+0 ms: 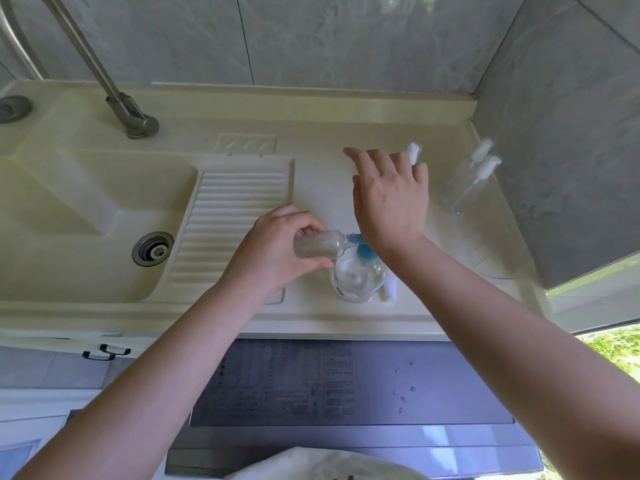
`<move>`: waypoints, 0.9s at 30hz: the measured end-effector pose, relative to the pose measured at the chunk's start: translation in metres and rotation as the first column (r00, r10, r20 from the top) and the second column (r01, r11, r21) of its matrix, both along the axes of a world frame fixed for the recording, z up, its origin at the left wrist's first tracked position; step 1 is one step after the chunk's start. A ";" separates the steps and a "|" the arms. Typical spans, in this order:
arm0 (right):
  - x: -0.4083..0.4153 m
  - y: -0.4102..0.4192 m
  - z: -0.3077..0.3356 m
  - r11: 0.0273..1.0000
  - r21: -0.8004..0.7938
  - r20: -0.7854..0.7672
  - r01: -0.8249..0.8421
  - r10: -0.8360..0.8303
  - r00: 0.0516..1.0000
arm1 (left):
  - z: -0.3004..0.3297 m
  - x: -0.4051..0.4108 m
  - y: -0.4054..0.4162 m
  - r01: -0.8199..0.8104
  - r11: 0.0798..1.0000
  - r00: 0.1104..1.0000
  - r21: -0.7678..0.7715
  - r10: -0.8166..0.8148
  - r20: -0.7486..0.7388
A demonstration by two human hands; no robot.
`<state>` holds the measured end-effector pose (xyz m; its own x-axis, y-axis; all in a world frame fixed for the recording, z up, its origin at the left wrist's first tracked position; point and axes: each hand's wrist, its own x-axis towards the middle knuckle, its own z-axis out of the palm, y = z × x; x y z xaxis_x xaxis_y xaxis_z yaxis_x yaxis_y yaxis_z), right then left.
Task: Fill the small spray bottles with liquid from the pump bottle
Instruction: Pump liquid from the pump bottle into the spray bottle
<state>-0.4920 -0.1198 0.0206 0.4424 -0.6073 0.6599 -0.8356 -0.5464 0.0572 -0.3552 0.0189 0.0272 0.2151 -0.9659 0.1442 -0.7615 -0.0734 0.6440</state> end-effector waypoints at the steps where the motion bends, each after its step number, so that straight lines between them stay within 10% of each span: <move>1: 0.001 0.000 0.002 1.000 -0.020 -0.001 -0.003 0.003 1.000 | 0.000 0.000 0.000 0.000 1.000 1.000 -0.008 0.000 0.000; 27: 0.002 0.006 0.000 1.000 0.007 -0.028 0.025 -0.025 0.999 | 0.001 0.001 0.004 -0.032 0.999 0.999 -0.002 0.032 0.022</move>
